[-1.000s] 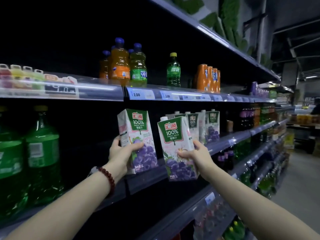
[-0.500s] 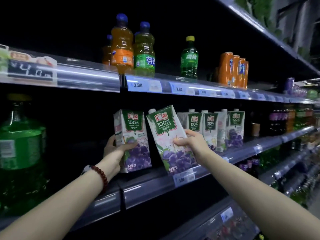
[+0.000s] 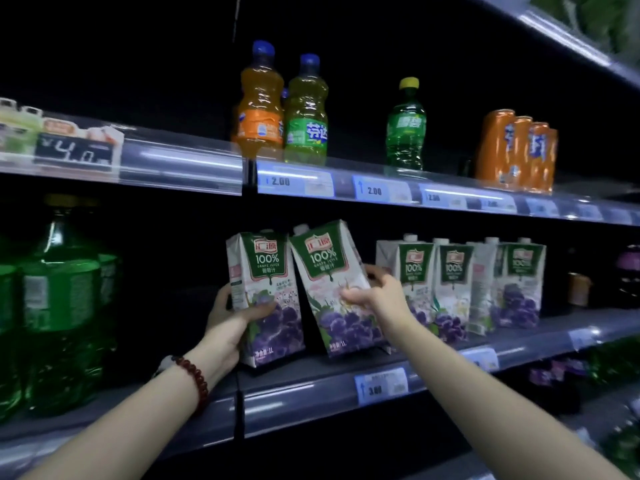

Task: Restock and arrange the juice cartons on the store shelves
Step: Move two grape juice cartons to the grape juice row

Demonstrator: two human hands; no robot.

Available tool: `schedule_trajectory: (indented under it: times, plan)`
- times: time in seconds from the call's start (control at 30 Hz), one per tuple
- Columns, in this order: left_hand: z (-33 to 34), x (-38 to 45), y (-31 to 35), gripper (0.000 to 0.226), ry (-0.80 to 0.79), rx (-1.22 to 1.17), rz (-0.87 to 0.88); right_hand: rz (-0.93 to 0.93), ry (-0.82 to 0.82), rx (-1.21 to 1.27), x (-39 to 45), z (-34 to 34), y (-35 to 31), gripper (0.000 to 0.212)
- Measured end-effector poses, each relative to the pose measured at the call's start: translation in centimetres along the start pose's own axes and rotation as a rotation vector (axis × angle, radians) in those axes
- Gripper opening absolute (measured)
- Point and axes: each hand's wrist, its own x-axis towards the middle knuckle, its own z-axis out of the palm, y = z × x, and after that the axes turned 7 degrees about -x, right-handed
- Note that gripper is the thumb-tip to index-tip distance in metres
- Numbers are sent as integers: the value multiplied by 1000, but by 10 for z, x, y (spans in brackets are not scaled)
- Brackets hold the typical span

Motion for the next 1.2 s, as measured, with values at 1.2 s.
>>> schedule_trajectory:
  times: [1.2]
  plan:
    - [28, -43, -5, 72, 45, 414, -8, -54, -137, -498, -24, -18, 34, 37]
